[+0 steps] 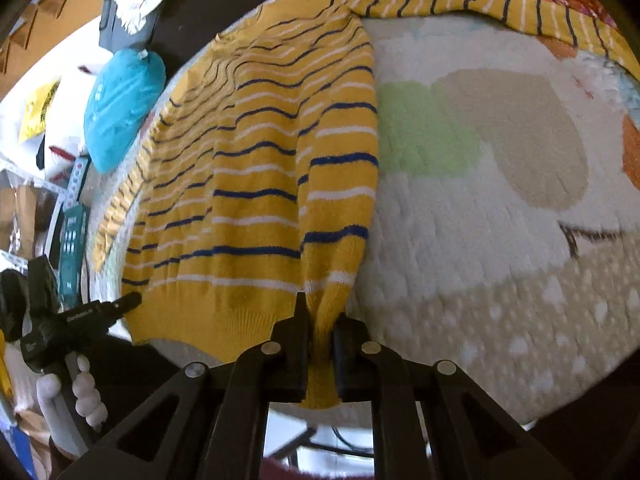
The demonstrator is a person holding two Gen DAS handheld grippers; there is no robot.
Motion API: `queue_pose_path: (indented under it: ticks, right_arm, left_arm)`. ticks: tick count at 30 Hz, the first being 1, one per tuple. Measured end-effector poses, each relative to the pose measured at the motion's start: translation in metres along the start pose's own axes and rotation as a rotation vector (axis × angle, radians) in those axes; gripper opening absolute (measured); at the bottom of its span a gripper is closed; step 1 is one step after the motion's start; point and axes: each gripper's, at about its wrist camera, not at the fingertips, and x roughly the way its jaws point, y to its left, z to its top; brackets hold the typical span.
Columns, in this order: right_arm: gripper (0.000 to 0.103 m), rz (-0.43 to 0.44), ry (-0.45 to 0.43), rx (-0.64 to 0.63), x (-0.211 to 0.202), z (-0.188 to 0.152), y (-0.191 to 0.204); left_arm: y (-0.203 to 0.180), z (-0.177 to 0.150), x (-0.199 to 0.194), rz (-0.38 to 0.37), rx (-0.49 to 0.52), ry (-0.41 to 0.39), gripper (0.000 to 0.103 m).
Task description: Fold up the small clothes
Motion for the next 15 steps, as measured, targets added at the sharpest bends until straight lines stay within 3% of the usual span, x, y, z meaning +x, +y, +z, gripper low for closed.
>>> queue_pose_path:
  ticks: [6,11,14,15]
  right_arm:
    - [0.01,-0.019,0.083,0.017,0.01,-0.033,-0.01]
    - [0.016,0.015,0.108,0.088,0.004,-0.036,-0.027]
    - [0.017,0.026,0.031,0.088,-0.018,-0.035,-0.03]
    - [0.017,0.023,-0.006,0.085,-0.027,-0.034,-0.033]
  left_arm:
    - [0.011,-0.023,0.0,0.044,-0.022,0.034,0.009]
    - [0.033,-0.04,-0.028,-0.021,-0.093,0.011,0.013]
    - [0.047,-0.053,-0.062,-0.001,-0.054,-0.05,0.033]
    - [0.046,-0.053,-0.069,0.001,-0.041,-0.074,0.044]
